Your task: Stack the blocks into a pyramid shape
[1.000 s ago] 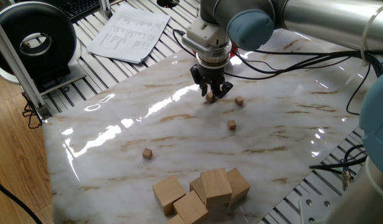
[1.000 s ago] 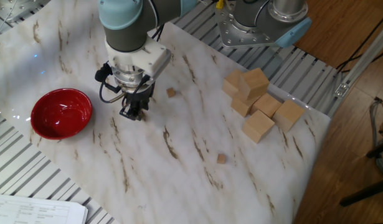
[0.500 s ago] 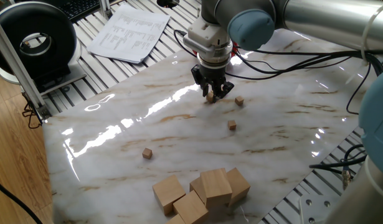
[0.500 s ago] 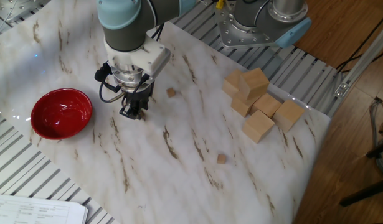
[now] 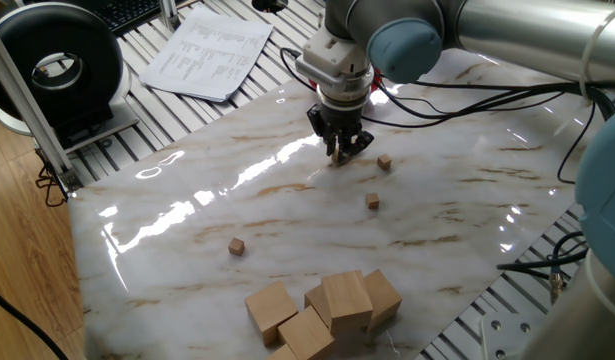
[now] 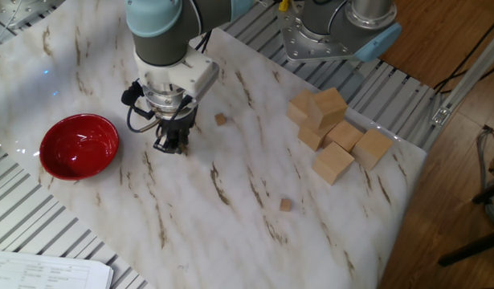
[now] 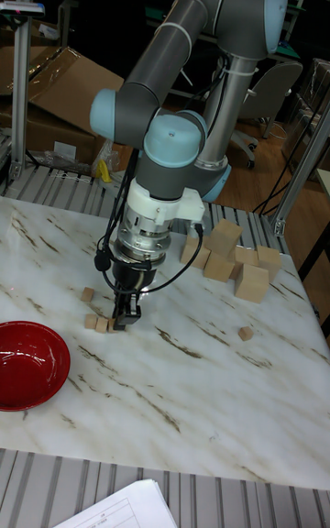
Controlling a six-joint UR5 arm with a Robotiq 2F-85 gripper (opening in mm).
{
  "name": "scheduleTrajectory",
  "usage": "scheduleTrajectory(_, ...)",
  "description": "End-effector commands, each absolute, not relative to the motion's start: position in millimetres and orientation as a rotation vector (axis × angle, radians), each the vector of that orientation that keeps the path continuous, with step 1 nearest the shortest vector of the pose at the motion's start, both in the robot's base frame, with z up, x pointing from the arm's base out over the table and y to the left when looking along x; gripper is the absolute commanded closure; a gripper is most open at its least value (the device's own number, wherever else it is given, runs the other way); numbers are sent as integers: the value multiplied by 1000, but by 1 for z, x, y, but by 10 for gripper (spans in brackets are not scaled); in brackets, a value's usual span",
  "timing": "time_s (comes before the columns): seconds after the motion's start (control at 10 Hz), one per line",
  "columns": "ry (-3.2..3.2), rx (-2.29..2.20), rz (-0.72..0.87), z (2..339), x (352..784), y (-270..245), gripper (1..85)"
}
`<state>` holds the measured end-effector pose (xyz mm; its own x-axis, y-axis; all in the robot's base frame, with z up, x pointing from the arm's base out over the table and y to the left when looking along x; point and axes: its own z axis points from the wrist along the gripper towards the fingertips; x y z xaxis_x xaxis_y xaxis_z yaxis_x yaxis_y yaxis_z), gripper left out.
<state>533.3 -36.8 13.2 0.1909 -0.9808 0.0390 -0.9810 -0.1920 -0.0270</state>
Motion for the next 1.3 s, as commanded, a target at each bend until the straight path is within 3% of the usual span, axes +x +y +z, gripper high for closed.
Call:
scheduleTrajectory(0.0,-2021,2423,86,14,539,-36,580)
scheduleTrajectory(1.2,-2030,2408,62,14,537,-37,587)
